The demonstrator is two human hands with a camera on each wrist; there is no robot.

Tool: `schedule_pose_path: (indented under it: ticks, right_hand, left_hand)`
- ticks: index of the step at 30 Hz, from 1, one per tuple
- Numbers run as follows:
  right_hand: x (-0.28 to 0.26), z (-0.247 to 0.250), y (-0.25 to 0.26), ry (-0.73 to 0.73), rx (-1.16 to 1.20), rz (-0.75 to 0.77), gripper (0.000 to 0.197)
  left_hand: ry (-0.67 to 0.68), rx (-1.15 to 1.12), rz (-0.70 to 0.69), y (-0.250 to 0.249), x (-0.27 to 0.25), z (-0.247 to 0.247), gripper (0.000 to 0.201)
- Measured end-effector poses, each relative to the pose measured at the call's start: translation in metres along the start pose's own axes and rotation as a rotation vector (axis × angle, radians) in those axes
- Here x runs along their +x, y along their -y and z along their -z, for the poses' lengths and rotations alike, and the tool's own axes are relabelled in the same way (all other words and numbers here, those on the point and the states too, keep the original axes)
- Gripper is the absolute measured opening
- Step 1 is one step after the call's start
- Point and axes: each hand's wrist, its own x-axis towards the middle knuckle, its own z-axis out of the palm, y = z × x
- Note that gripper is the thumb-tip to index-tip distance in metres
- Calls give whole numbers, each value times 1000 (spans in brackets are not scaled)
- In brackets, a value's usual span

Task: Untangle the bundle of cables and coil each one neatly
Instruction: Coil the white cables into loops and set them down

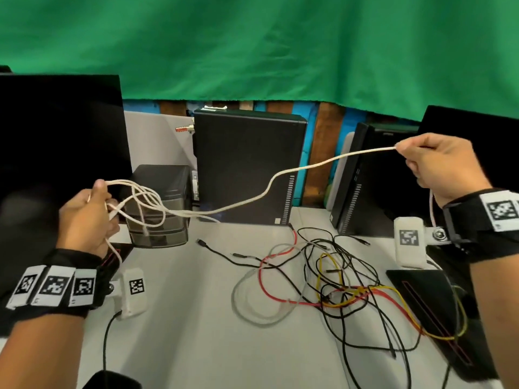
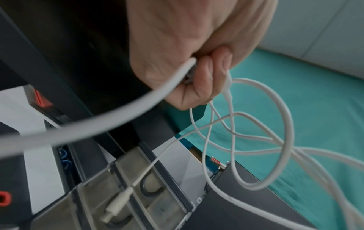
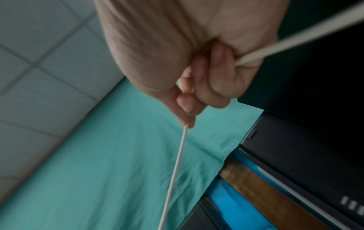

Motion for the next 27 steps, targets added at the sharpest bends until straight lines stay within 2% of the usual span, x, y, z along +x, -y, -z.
schedule_pose_path:
  ticks: [5, 9, 11, 13, 15, 16, 18, 19, 21, 24, 26, 27]
  right_hand:
    - [0, -14, -27, 2, -166, -27, 11]
    - [-10, -28, -70, 71, -445, -168, 9]
    - [-19, -38, -87, 176, -623, -258, 4]
    - [-30, -53, -87, 388, -810, -293, 24]
    - [-46, -77, -74, 577, -880, -202, 49]
    - [-57, -89, -65, 613, -879, -124, 60]
    - [-81, -114, -40, 579, -857, 109, 72]
    - [-95, -125, -27, 557, -787, 234, 71]
    - [-122, -147, -5, 577, -514, 406, 50]
    - [-160, -184, 8, 661, -412, 464, 28]
    - [-171, -200, 4, 579, -366, 490, 17]
    - [-171, -202, 2, 543, -323, 490, 17]
  left_hand:
    - [137, -16, -85, -15, -19, -12, 34]
    - [228, -41, -156, -31, -36, -22, 35]
    - [256, -50, -182, -36, -42, -27, 35]
    - [289, -61, -195, -38, -48, -33, 35]
    - [314, -62, -205, -39, -54, -40, 35]
    - [324, -58, -212, -39, -57, -43, 34]
    - [337, -48, -219, -37, -61, -48, 33]
    - [340, -44, -218, -37, -62, -49, 33]
    - [341, -47, -218, -35, -63, -50, 34]
    - [333, -65, -219, -34, -61, -48, 34]
    - [331, -76, -212, -33, -58, -46, 34]
    - [325, -76, -206, -32, -56, -44, 34]
